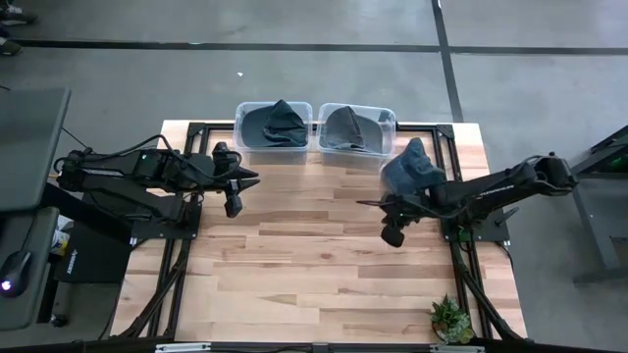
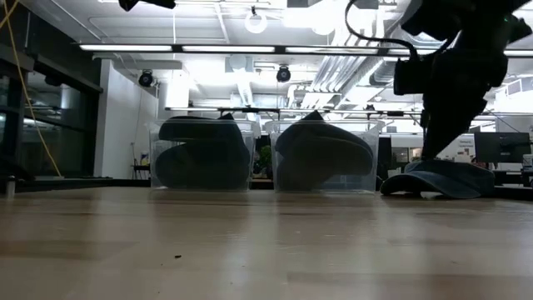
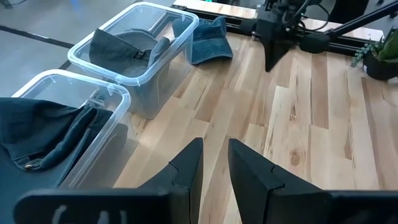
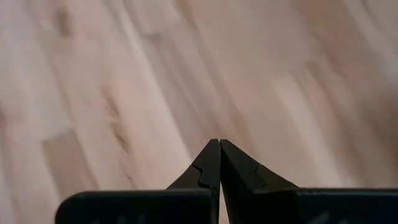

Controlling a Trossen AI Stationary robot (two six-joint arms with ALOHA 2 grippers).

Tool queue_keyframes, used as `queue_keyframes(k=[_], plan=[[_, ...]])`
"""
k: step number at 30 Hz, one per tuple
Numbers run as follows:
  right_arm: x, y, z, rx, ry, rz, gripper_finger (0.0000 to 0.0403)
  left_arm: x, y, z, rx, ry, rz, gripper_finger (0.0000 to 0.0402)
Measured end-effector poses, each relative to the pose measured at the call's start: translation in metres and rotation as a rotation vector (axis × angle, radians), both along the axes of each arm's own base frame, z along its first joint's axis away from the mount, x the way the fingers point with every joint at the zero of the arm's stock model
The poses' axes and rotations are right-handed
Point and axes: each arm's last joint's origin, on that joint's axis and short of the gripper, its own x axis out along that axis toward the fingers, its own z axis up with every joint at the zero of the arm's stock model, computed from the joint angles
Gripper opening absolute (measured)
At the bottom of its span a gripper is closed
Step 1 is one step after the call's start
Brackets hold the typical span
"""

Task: Pick and place caps into container
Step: Put the blue cap into the left transparent container

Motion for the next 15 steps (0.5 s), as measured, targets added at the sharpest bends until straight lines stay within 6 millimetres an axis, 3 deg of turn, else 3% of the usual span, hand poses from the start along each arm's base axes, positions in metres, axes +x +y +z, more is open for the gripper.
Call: queue_keyframes(k=[5,10,15], plan=[[0.004,0.006,-0.012,0.066,-0.136,-0.014,0.0000,0.000,0.000,0.000,0.002,0.004,-0.011,0.0074],[0.002,0.007,-0.018,0.133,-0.138,-0.049,0.0001,-0.001,-0.001,-0.002,-0.009,0.023,-0.032,0.0074],[0.001,0.008,-0.017,0.192,-0.129,-0.068,0.0039,-0.001,-0.001,-0.002,-0.012,0.030,-0.040,0.0074]])
